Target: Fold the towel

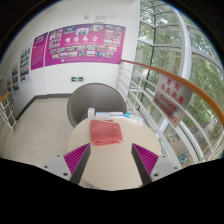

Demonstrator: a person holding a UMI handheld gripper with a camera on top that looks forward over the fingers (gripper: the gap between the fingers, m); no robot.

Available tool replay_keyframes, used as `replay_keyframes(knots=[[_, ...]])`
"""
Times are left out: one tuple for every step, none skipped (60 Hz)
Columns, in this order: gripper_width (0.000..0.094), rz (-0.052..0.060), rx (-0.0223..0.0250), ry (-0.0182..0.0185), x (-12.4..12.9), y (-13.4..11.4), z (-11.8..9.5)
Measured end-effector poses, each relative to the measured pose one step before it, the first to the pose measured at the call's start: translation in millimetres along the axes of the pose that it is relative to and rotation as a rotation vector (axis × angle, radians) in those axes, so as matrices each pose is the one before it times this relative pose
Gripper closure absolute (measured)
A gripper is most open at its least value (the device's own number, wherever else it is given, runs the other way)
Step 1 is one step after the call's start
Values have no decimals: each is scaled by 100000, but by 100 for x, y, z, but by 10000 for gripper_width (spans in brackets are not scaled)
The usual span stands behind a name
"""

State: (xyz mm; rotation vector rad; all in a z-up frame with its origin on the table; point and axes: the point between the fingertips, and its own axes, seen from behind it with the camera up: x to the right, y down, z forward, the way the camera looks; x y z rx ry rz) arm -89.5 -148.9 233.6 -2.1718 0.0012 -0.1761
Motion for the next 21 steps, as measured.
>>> replay_keyframes(knots=[[81,187,-464,151,-124,332,-675],[83,221,-503,88,-115,334,-648],[83,257,-424,-55,-128,295,-650],[81,230,-293,-171,-101,246,-651],[82,136,-134,-316,-137,212,-627],[82,15,72,-473,-88,139,-611],[83,-41,319,-457,-121,106,-563],[80,-70,641,10,-252,606,-544],[79,-107,338,-61,68,66,-481],[81,-177,31,151,142,140,-559],[81,-371,112,153,41,89,-385],[80,-689,210,189,54,76,-379],[81,-808,289,202,44,45,-377],[82,-537,179,57,14,74,-305],[81,-72,174,-127,-57,62,-215],[83,136,133,-210,-35,52,-250],[82,178,365,-205,-33,155,-105],[81,200,230,-189,-126,51,-321],[82,116,244,-181,-53,27,-156],[82,175,85,-258,-69,47,-158],[82,260,-49,-298,-61,50,-142]])
